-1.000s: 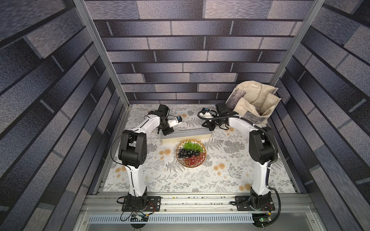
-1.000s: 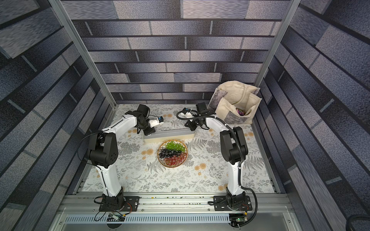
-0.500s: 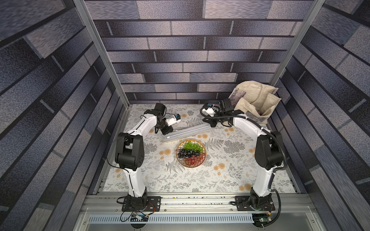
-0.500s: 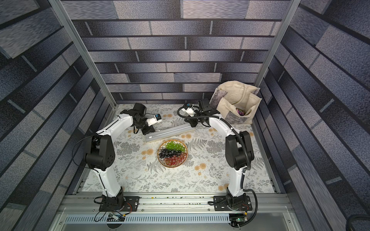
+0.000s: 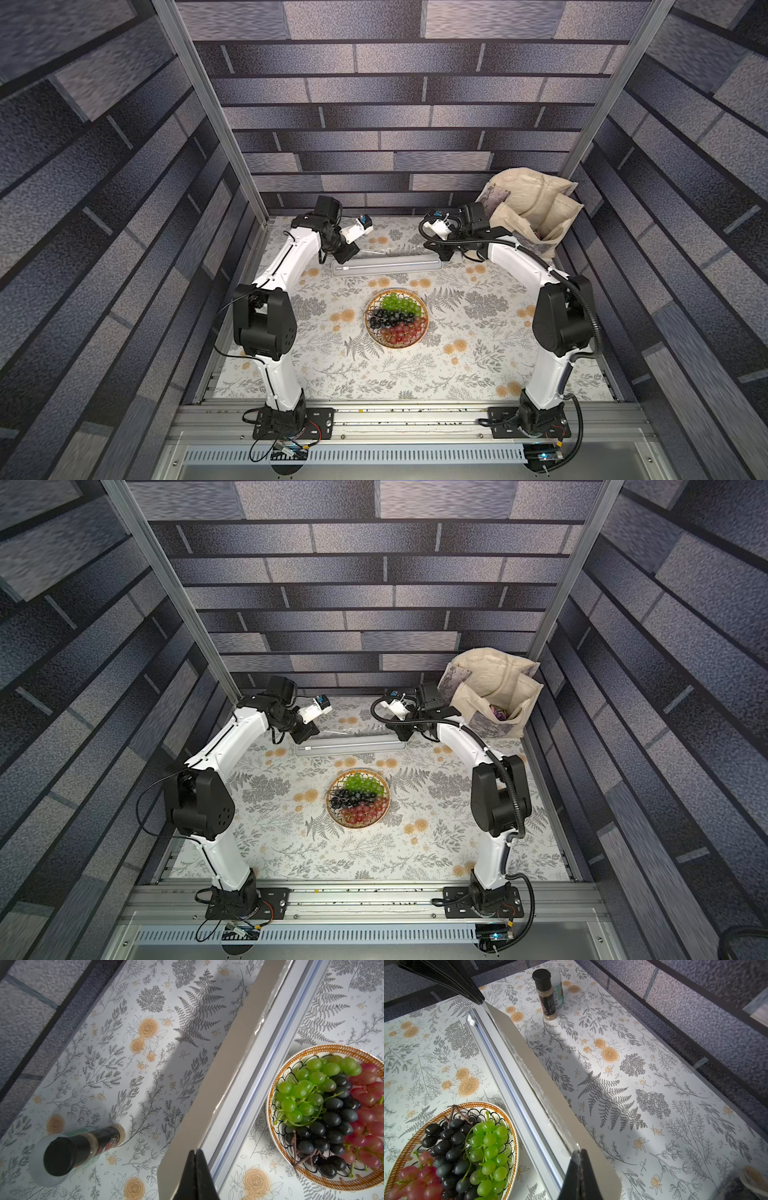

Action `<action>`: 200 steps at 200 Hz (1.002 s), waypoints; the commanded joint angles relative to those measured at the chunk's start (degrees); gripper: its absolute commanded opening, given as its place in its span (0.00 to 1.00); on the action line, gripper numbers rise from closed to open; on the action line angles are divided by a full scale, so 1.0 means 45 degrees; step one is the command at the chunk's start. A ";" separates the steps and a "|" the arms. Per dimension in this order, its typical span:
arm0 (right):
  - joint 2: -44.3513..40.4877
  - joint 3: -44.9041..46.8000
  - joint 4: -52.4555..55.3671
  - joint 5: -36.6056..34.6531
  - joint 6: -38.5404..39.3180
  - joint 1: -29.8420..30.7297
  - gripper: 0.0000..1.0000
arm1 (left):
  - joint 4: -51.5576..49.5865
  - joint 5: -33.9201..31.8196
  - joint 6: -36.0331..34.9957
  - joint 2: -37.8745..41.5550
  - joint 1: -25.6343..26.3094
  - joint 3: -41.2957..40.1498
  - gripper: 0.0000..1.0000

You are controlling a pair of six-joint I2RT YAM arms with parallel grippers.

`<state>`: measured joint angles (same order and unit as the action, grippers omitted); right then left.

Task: Wrap the plate with plastic wrap
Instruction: Pull the plastic wrap from the plastic wrap cutting box.

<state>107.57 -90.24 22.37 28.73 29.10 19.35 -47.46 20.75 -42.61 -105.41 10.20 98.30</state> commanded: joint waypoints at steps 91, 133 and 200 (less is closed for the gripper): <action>-0.1977 -0.0450 -0.0673 -0.1533 -0.0729 -0.0184 0.00 | -0.0571 -0.1394 0.1264 0.0630 0.0713 0.2313 0.00; -0.2271 -0.0436 -0.0830 -0.1685 -0.0992 -0.0199 0.00 | -0.0517 -0.1414 0.1575 0.0785 0.0819 0.2673 0.00; -0.2695 -0.0522 -0.1026 -0.1961 -0.1238 -0.0212 0.00 | -0.0996 -0.1406 0.1811 0.0552 0.1120 0.3883 0.00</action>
<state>98.85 -90.28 20.60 20.88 24.56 19.09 -51.16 14.72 -35.86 -105.14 14.61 112.01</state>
